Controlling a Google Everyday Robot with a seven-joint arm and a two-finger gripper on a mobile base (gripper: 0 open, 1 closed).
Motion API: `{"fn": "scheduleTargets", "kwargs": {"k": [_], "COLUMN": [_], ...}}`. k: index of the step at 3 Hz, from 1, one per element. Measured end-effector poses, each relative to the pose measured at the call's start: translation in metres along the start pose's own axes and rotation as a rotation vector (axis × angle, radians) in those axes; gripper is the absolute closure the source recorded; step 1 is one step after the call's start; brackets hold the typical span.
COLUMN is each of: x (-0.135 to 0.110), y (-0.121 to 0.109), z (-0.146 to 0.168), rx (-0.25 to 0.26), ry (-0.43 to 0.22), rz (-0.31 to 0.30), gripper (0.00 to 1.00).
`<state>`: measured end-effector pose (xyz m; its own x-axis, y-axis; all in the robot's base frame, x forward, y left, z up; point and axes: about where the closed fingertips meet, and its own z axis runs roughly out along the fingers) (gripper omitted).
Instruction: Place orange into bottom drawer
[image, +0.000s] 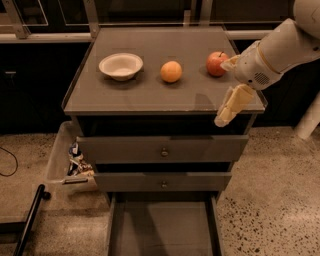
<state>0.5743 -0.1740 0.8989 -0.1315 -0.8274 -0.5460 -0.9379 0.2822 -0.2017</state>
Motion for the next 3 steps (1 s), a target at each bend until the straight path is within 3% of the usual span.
{"fn": "scheduleTargets", "kwargs": {"k": [1, 3], "x": [0.0, -0.019], "y": [0.0, -0.02], "z": [0.0, 0.014], "rx": [0.0, 0.029], "ry": [0.0, -0.116], "rz": [0.0, -0.017], "gripper": [0.0, 0.0]}}
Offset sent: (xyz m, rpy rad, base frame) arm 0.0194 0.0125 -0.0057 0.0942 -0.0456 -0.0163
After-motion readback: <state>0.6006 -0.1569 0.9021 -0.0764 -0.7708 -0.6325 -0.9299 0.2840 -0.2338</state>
